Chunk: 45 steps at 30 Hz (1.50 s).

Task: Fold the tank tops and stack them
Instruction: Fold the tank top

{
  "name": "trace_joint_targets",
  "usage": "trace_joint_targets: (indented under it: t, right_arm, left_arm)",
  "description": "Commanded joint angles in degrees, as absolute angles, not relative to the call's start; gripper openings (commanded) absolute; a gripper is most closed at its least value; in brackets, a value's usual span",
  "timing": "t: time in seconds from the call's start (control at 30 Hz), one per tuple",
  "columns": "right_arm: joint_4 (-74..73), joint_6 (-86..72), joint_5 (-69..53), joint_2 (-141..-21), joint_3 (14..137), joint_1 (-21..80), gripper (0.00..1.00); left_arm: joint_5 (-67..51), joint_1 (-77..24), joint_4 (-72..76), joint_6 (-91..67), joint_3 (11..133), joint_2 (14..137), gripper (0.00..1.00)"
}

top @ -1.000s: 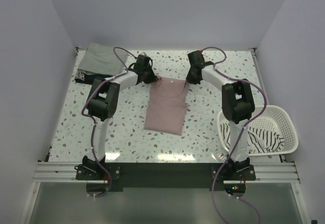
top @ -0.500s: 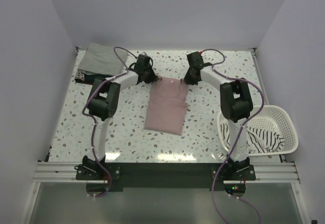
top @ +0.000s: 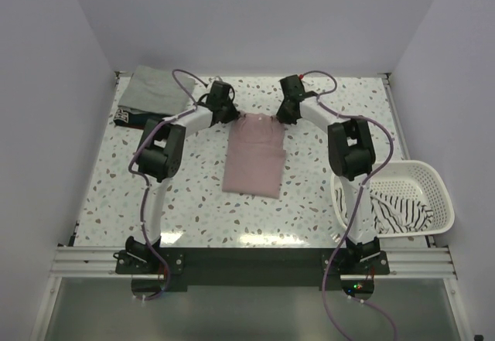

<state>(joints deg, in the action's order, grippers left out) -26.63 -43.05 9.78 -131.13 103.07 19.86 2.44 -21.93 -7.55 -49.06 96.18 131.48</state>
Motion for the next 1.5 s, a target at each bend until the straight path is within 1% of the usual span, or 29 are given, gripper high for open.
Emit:
trace_joint_targets:
  t: [0.0,0.03,0.13,0.17,0.23,0.27,0.33,0.37,0.43,0.47,0.53,0.63,0.67,0.7,0.73,0.77,0.8,0.83,0.87,0.9,0.93,0.97,1.0,1.07,1.13,1.17,1.2,1.27,1.47]
  right_arm:
    - [-30.14,-41.31,13.09,-134.64,107.05,19.95,0.09]
    - [-29.97,-40.96,13.36,-135.08,107.40,19.86,0.09]
    - [-26.30,-38.85,12.57,-134.21,107.32,19.86,0.10]
    - [-25.93,-37.46,11.87,-133.95,108.10,19.95,0.13]
    - [-26.54,-35.95,11.69,-133.77,109.94,19.86,0.19]
    - [-26.89,-34.64,12.04,-133.51,112.04,19.86,0.21]
    - [-29.51,-33.84,13.18,-133.33,114.51,19.86,0.25]
    - [-30.31,-33.14,13.62,-132.81,116.52,19.86,0.26]
    - [-32.51,-32.70,14.68,-131.67,117.86,19.86,0.27]
    - [-32.69,-32.43,15.03,-129.75,117.86,19.86,0.29]
    - [-33.31,-32.26,15.73,-127.45,116.81,19.95,0.33]
    - [-33.75,-32.78,16.43,-121.48,112.16,20.04,0.35]
    - [-34.19,-33.48,16.35,-119.90,108.41,20.21,0.35]
    - [-34.45,-34.01,16.26,-115.71,105.76,20.48,0.35]
    - [-33.84,-34.36,16.09,-113.32,102.77,21.44,0.35]
    - [-33.32,-35.15,16.26,-110.94,95.61,22.05,0.35]
    - [-32.61,-35.68,16.17,-107.96,91.88,22.76,0.35]
    - [-30.87,-36.21,16.08,-102.88,88.02,24.42,0.35]
    - [-30.15,-37.60,15.65,-99.96,80.67,25.39,0.35]
    - [-29.71,-38.57,15.73,-97.50,77.12,26.27,0.35]
    - [-28.40,-39.54,15.38,-92.51,73.60,28.28,0.35]
    - [-27.61,-41.38,15.03,-90.37,67.04,29.34,0.35]
    - [-27.08,-42.44,14.77,-88.26,64.10,30.40,0.35]
    - [-24.62,-45.42,13.28,-82.91,56.04,33.48,0.37]
    - [-22.08,-47.36,12.31,-80.34,51.79,35.76,0.41]
    - [-21.71,-48.77,11.96,-78.85,48.98,36.47,0.41]
    - [-21.36,-49.21,11.78,-78.32,47.82,36.91,0.43]
    - [-19.87,-50.80,11.34,-77.70,45.19,38.23,0.44]
    - [-15.39,-54.40,9.85,-79.89,42.02,39.90,0.45]
  left_arm:
    - [4.66,-21.89,-6.77,-49.92,100.27,134.82,0.17]
    - [4.14,-21.80,-6.25,-49.66,100.54,135.52,0.18]
    - [2.82,-21.88,-1.68,-47.90,100.37,135.01,0.27]
    - [2.20,-21.88,1.81,-46.94,100.11,134.65,0.32]
    - [1.15,-21.88,3.59,-46.15,100.02,133.34,0.37]
    - [0.97,-21.88,5.17,-45.53,100.02,132.90,0.42]
    - [1.05,-21.71,5.80,-45.09,100.20,130.97,0.46]
    - [0.97,-21.62,6.58,-44.65,100.20,130.26,0.49]
    - [0.44,-21.27,7.03,-44.04,99.85,127.64,0.52]
    - [0.53,-21.01,7.03,-43.69,99.58,126.49,0.54]
    - [0.53,-20.92,7.03,-43.24,97.22,122.37,0.56]
    - [2.02,-20.92,6.16,-43.59,90.81,115.17,0.58]
    - [2.46,-21.18,5.20,-44.38,88.53,113.14,0.59]
    - [3.85,-21.44,4.14,-44.91,83.72,110.94,0.59]
    - [5.00,-21.79,2.74,-45.52,81.24,106.48,0.58]
    - [6.05,-22.84,0.20,-46.48,78.43,104.17,0.57]
    - [8.59,-23.37,-2.78,-47.63,73.00,101.89,0.56]
    - [9.66,-24.16,-4.38,-48.68,69.73,97.08,0.54]
    - [10.28,-25.56,-5.70,-49.91,63.17,94.77,0.52]
    - [12.02,-26.36,-6.76,-50.97,59.80,89.79,0.52]
    - [12.82,-27.32,-7.20,-52.11,56.20,87.21,0.53]
    - [13.09,-29.34,-5.73,-53.16,49.03,84.66,0.53]
    - [12.57,-30.31,-5.02,-53.43,45.82,80.46,0.53]
    - [11.87,-32.77,-2.74,-53.79,37.76,77.18,0.54]
    - [7.66,-33.57,1.12,-52.56,33.42,73.50,0.55]
    - [7.04,-33.84,3.23,-52.30,31.57,72.35,0.59]
    - [4.86,-33.92,5.25,-51.51,27.90,70.25,0.60]
    - [3.26,-33.93,7.73,-50.80,25.15,69.09,0.63]
    - [1.85,-33.93,13.62,-51.68,22.94,70.40,0.64]
